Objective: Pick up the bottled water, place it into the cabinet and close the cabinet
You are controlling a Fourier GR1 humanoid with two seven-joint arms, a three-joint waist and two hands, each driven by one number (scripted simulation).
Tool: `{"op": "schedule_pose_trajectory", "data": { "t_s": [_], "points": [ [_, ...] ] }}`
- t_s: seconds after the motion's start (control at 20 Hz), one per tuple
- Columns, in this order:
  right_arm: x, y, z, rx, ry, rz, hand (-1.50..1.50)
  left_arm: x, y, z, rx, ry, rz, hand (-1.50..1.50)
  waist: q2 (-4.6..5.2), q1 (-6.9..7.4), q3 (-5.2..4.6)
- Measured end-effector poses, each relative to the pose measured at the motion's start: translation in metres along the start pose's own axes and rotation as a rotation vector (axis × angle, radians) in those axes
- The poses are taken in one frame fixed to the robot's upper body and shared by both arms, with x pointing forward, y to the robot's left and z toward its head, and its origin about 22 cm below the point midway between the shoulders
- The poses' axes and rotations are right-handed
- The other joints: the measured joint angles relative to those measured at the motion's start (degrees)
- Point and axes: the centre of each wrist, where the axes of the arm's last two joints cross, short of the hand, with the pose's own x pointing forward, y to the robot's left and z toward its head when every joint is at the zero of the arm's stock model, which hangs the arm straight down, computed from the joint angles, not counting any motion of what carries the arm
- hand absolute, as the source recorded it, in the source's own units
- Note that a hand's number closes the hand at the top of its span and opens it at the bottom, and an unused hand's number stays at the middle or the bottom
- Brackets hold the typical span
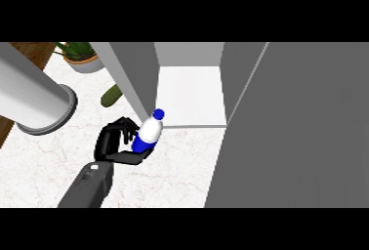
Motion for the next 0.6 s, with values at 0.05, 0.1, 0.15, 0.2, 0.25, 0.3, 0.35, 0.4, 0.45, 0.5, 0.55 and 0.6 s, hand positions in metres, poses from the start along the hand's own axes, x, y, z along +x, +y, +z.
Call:
{"op": "schedule_pose_trajectory", "data": {
  "t_s": [0.05,0.1,0.15,0.2,0.25,0.3,0.35,0.4,0.45,0.5,0.55,0.6],
  "points": [
    [0.000,0.003,0.001,0.002,-0.001,-0.017,-1.50,0.002,-0.007,-0.004,-0.012,-0.007,0.019,1.50,-0.07,0.04,0.01],
    [0.000,0.004,0.001,0.001,-0.003,-0.024,-1.50,0.004,-0.014,-0.007,-0.022,-0.008,0.038,1.50,-0.11,0.11,0.01],
    [-0.001,0.005,0.001,0.003,0.001,-0.027,-1.50,0.007,-0.020,-0.014,-0.028,-0.013,0.058,1.50,-0.18,0.14,0.01],
    [0.000,0.005,0.002,0.003,0.005,-0.025,-1.50,0.009,-0.024,-0.015,-0.030,-0.011,0.075,1.50,-0.22,0.24,0.01],
    [-0.001,0.003,0.002,-0.003,0.002,-0.014,-1.50,0.012,-0.028,-0.017,-0.030,-0.008,0.090,1.50,-0.18,0.29,0.01],
    [-0.002,0.003,0.002,-0.003,0.004,-0.013,-1.50,0.014,-0.029,-0.018,-0.028,0.008,0.099,1.50,-0.17,0.40,0.03],
    [-0.001,0.000,0.000,-0.009,0.000,-0.002,-1.50,0.016,-0.030,-0.019,-0.029,0.022,0.111,1.50,-0.08,0.57,0.03],
    [-0.001,0.001,0.000,-0.009,0.001,-0.005,-1.50,0.017,-0.030,-0.019,-0.019,0.035,0.120,1.50,-0.07,0.51,0.05],
    [-0.001,0.003,0.000,-0.004,0.005,-0.015,-1.50,0.019,-0.032,-0.019,-0.014,0.045,0.130,1.50,-0.08,0.53,0.05],
    [-0.002,0.005,0.001,0.003,0.005,-0.019,-1.50,0.022,-0.035,-0.021,-0.008,0.050,0.136,1.50,-0.09,0.49,0.04],
    [-0.002,0.002,0.001,0.000,0.001,-0.007,-1.50,0.024,-0.036,-0.022,-0.001,0.064,0.140,1.50,-0.07,0.49,0.02],
    [-0.001,0.002,0.001,-0.003,0.000,-0.007,-1.50,0.026,-0.037,-0.022,0.008,0.077,0.143,1.50,-0.02,0.49,0.00]
  ]
}}
